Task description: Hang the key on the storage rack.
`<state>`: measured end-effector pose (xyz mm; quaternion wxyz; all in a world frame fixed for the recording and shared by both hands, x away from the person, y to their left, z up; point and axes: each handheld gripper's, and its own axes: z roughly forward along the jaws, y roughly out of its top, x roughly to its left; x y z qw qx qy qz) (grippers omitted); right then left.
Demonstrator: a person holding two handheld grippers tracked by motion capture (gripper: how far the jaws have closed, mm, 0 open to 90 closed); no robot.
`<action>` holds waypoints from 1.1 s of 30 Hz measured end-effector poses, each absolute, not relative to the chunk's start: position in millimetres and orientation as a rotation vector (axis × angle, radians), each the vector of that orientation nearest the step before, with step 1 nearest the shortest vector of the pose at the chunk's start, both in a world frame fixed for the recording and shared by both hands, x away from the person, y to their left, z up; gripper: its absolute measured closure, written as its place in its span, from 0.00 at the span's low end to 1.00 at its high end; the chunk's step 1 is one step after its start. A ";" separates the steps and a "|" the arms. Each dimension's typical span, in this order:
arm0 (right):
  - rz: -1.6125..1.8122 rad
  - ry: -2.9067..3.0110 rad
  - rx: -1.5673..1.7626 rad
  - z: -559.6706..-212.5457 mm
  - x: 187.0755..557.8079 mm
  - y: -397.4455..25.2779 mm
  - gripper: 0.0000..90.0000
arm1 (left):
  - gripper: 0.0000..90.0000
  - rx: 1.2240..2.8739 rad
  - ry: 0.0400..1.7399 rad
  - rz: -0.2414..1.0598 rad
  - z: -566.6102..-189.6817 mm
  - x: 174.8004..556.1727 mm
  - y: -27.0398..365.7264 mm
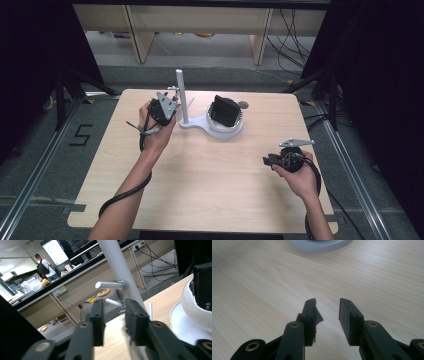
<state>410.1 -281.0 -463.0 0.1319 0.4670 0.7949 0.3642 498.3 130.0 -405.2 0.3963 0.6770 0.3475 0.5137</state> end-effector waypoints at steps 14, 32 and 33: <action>1.057 2.303 1.366 -463.1 410.1 -282.1 0.73 | 0.51 1.698 0.993 0.990 -411.3 475.6 166.3; 1.057 2.289 1.363 -465.4 410.6 -281.4 0.70 | 0.45 1.700 1.141 0.891 -463.3 415.6 226.9; 1.054 2.290 1.372 -465.4 410.5 -281.6 0.70 | 0.45 1.701 1.149 0.887 -467.1 411.8 230.3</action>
